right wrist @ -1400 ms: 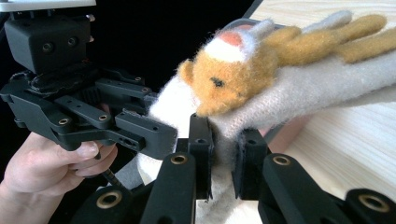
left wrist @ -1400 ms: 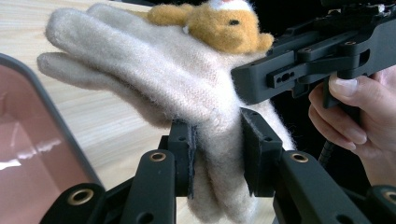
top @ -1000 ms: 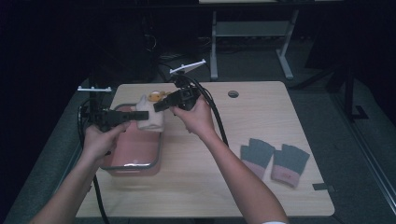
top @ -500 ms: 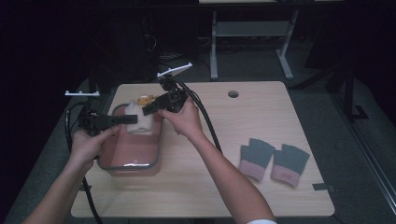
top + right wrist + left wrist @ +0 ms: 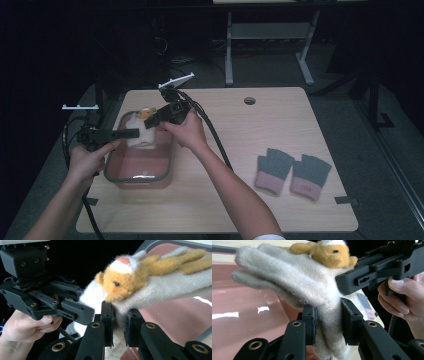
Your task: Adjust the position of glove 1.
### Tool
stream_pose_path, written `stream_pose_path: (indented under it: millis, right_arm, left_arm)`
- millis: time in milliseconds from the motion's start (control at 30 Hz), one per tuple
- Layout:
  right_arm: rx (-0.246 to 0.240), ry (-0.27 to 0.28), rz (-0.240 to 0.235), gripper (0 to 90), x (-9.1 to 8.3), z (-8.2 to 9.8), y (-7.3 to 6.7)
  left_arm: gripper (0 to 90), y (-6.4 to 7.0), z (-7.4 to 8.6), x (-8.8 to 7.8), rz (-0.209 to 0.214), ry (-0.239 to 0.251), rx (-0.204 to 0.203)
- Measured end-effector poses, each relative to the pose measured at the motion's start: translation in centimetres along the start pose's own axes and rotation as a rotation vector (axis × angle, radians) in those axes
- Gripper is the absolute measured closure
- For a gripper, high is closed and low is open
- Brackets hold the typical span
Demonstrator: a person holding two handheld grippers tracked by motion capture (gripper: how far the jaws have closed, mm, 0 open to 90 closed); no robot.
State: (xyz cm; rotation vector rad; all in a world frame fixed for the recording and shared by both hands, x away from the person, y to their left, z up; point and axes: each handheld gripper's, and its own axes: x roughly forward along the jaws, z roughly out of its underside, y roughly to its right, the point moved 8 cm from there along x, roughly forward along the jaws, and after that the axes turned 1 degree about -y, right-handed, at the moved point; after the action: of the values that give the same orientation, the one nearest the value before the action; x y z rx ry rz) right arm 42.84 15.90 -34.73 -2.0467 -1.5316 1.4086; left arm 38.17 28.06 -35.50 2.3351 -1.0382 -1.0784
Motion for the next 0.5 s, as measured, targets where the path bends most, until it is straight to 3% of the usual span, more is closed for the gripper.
stream_pose_path:
  millis: [400, 500]
  right_arm:
    - [0.022, -0.044, -0.005, 79.8, 2.6, 0.5, 1.0]
    - [0.035, -0.061, -0.007, 79.9, 3.4, 0.9, 1.6]
  left_arm:
    - [67.9, -2.1, 1.5, 0.1, -0.016, -0.024, -0.038]
    - [67.9, -3.0, 2.2, 0.6, -0.018, -0.040, -0.074]
